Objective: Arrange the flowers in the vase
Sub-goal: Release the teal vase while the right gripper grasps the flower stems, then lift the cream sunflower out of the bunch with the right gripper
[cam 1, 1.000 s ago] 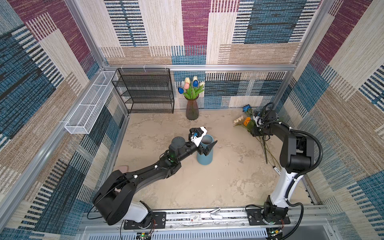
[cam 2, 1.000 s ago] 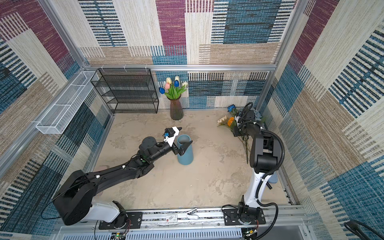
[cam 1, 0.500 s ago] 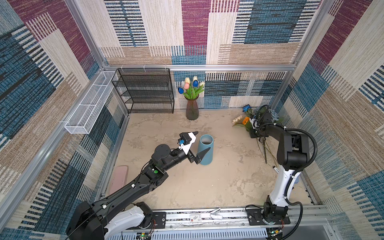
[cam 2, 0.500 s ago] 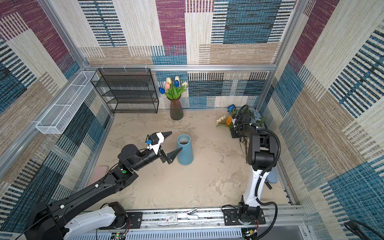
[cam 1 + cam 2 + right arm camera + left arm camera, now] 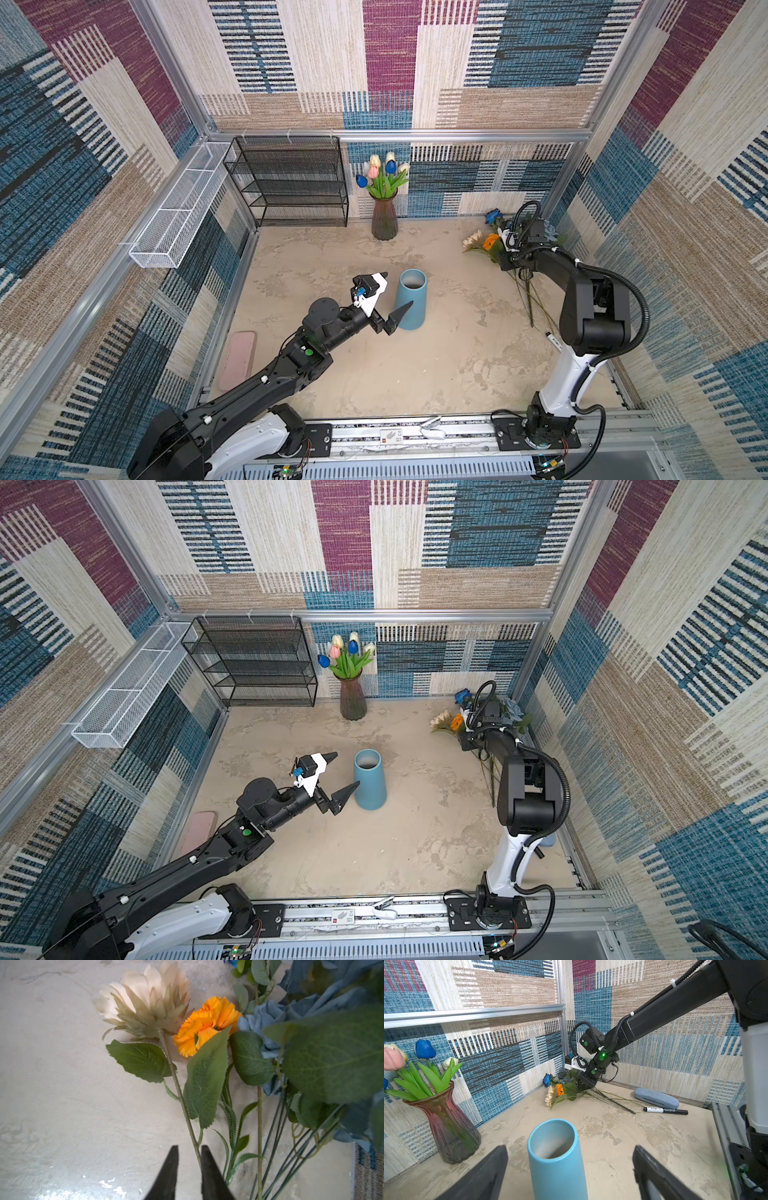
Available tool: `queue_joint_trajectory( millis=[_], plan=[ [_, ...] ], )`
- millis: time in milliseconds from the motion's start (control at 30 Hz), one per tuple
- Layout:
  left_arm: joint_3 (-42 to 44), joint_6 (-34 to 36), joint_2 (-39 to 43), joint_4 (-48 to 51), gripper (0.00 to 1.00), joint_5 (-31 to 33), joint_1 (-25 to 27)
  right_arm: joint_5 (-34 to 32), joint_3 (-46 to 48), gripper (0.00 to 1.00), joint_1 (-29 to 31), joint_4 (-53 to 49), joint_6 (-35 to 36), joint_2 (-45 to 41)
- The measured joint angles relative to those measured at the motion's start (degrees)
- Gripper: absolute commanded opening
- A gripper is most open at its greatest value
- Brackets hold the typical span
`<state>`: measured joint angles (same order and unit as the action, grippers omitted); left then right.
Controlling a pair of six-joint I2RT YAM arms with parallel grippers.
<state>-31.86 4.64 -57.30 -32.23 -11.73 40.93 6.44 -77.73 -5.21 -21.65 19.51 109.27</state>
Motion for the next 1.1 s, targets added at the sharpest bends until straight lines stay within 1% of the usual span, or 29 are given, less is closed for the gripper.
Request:
queue_joint_trajectory(
  millis=[67, 133, 167, 200, 267, 333, 433, 633, 800, 1100],
  plan=[
    [0.39, -0.02, 0.48, 0.04, 0.97, 0.76, 0.0, 0.0, 0.0, 0.36, 0.04, 0.33, 0.0, 1.16],
    [0.98, -0.02, 1.05, 0.07, 0.96, 0.94, 0.0, 0.02, -0.11, 0.43, 0.04, 0.37, 0.02, 2.69],
    [1.27, -0.04, 1.29, 0.11, 0.97, 1.03, 0.0, 0.07, -0.31, 0.43, 0.04, 0.37, 0.02, 3.65],
    [1.49, -0.04, 1.46, 0.13, 0.96, 1.09, 0.0, 0.13, -0.44, 0.42, 0.04, 0.37, 0.02, 4.28],
    [1.99, -0.09, 1.77, 0.13, 0.96, 1.18, 0.0, 0.46, -0.83, 0.36, 0.04, 0.37, 0.04, 5.46],
    [2.19, -0.17, 1.92, 0.15, 0.96, 1.31, 0.0, 0.7, -1.31, 0.25, 0.04, 0.61, 0.04, 6.32],
    [2.23, -0.2, 2.03, 0.17, 0.97, 1.31, 0.0, 1.6, -1.73, 0.16, 0.04, 0.74, 0.07, 6.88],
    [2.08, -0.2, 2.12, 0.37, 0.97, 1.33, -0.04, 4.11, -1.92, 0.03, 0.07, 0.76, 0.48, 6.95],
    [2.08, -0.2, 2.19, 0.37, 0.97, 2.45, -0.04, 6.91, -1.92, 0.01, 0.26, 0.74, 0.46, 5.29],
    [3.28, -0.2, 2.36, 0.07, 0.97, 3.02, -0.04, 12.52, -1.86, 0.0, 2.27, 0.9, -0.92, -1.36]
  ],
)
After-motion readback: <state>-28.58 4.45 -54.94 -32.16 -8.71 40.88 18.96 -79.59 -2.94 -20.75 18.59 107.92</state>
